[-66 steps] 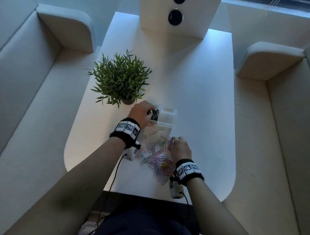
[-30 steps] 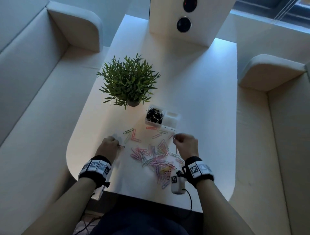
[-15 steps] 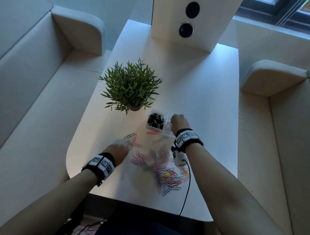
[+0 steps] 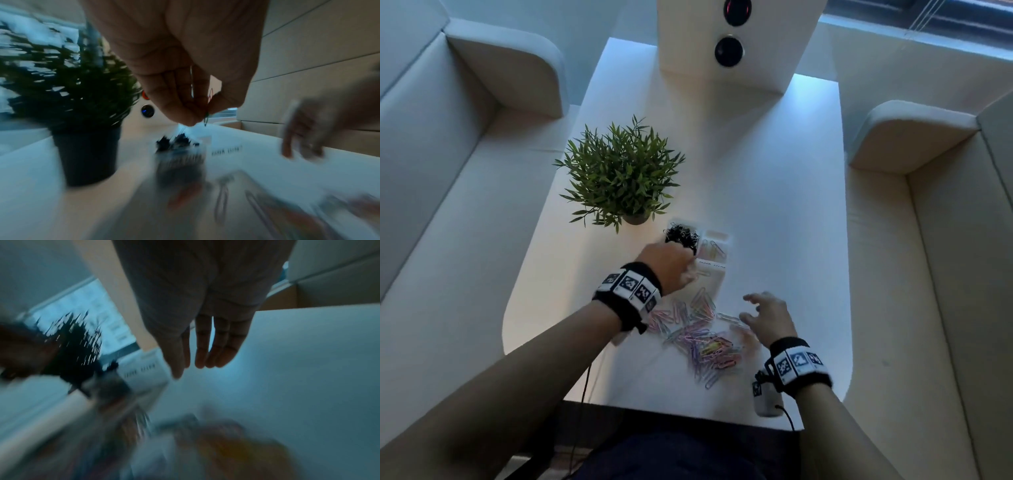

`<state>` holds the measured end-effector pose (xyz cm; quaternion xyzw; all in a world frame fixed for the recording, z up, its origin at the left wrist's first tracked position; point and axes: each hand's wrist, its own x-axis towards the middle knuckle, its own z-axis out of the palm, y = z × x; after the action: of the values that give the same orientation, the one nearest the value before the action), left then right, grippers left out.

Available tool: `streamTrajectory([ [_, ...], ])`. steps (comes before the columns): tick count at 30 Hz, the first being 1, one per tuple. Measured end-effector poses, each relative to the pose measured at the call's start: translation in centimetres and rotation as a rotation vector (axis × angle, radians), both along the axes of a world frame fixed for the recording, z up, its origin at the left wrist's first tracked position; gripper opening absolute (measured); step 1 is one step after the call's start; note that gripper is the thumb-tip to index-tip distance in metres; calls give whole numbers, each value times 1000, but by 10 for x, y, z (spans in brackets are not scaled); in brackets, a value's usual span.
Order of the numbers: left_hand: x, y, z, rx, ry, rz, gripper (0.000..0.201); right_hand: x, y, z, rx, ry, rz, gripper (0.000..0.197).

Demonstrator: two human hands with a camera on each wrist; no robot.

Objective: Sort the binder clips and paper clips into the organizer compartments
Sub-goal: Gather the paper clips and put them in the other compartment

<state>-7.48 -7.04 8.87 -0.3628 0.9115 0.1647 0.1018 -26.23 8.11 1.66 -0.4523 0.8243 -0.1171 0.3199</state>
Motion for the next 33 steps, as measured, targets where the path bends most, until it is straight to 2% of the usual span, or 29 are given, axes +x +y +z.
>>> streamTrajectory([
  [2, -34, -8, 6, -106, -61, -130, 17, 9, 23, -5, 103, 78, 102, 43],
  [5, -65, -12, 9, -173, -148, -278, 11, 20, 46, -8, 127, 143, 183, 50],
  [7, -76, -13, 3, -225, -213, -369, 10, 25, 53, -12, 108, 166, 190, 47],
  [10, -79, -13, -9, -279, -314, -434, 18, 31, 55, -19, 32, 169, 177, 31],
  [12, -74, -12, -16, -299, -248, -374, 20, 31, 53, -23, -30, 152, 158, 17],
  [14, -59, -7, -21, -261, -54, -241, 21, 29, 49, -26, -55, 150, 155, 5],
  [16, -31, 4, -28, -173, 181, -49, 24, 27, 43, -28, -67, 144, 160, 5],
  [18, 10, 15, -40, -90, 342, 219, 24, 25, 38, -28, -69, 114, 145, 10],
  [19, 31, 20, -46, -65, 353, 363, 25, 24, 36, -27, -64, 104, 138, 11],
  [21, 69, 20, -69, -41, 266, 564, 31, 25, 32, -25, -48, 100, 143, 12],
  [22, 83, 18, -80, -44, 189, 597, 35, 26, 31, -25, -37, 103, 154, 11],
  [23, 94, 14, -96, -34, 107, 548, 42, 27, 29, -25, -31, 104, 159, 10],
  [25, 102, 10, -121, 30, 46, 446, 53, 30, 25, -25, -44, 94, 170, 10],
  [26, 99, 8, -124, 65, 55, 430, 51, 31, 24, -25, -57, 91, 173, 10],
  [29, 82, 7, -91, 66, 127, 500, 23, 34, 23, -23, -78, 84, 184, 10],
  [31, 73, 4, -79, 72, 193, 533, 20, 33, 23, -20, -97, 72, 176, 10],
  [33, 72, 0, -78, 91, 174, 533, 21, 31, 22, -15, -127, 37, 145, 10],
])
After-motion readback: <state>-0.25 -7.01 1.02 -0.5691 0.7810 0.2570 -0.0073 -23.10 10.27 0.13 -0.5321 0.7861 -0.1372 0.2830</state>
